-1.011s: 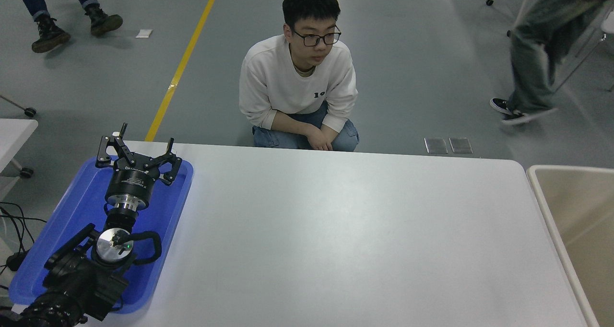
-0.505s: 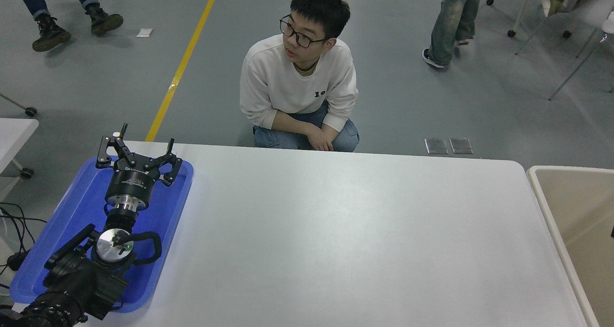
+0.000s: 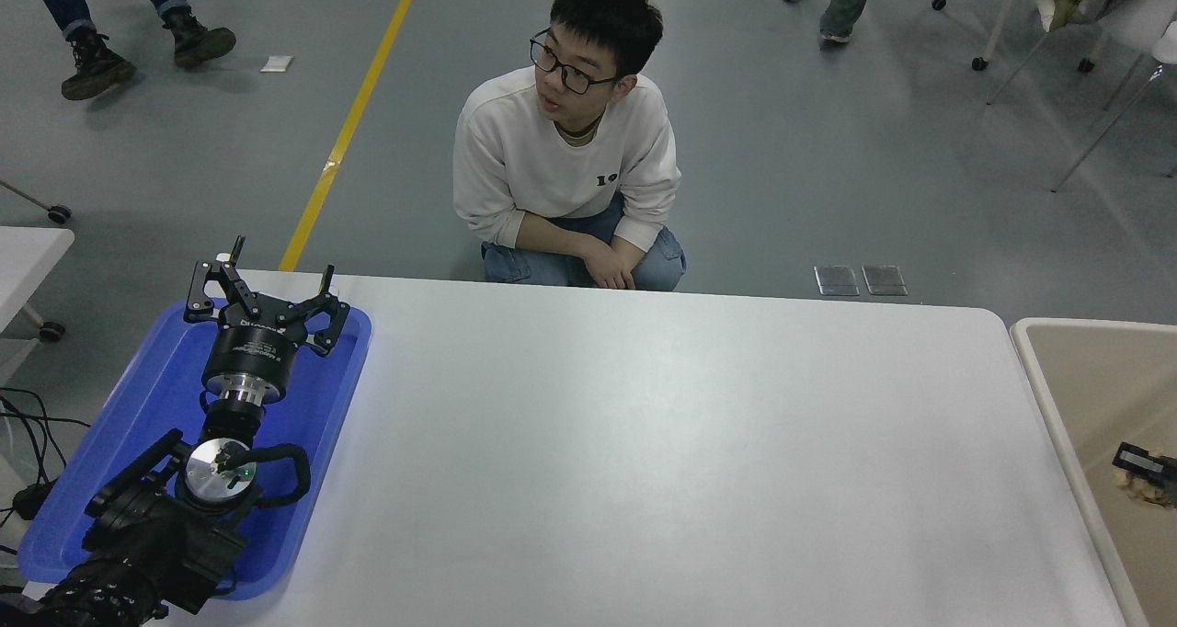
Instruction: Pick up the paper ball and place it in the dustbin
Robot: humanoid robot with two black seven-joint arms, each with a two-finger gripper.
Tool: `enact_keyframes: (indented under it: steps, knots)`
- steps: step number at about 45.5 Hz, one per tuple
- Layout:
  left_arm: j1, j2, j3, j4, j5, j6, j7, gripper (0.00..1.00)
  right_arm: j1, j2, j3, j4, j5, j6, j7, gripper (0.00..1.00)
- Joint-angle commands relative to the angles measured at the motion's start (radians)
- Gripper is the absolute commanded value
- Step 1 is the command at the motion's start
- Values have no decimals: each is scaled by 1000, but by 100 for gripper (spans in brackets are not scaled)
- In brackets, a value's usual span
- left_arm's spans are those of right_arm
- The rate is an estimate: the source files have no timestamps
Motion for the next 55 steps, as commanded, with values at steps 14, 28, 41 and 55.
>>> enact_keyframes:
  steps: [14, 28, 41, 55]
  knots:
    - [0, 0, 0, 0, 0, 1, 0, 100, 80, 1, 136, -31, 122, -11, -8, 100]
    - [0, 0, 0, 0, 0, 2, 0, 100, 217, 7, 509, -5, 348, 4, -5, 100]
    - [0, 0, 0, 0, 0, 1, 0, 100, 227, -6, 1021, 305, 368, 6, -5, 100]
    - [0, 0, 2, 0, 0, 2, 0, 100, 146, 77, 1256, 575, 371, 6, 6, 100]
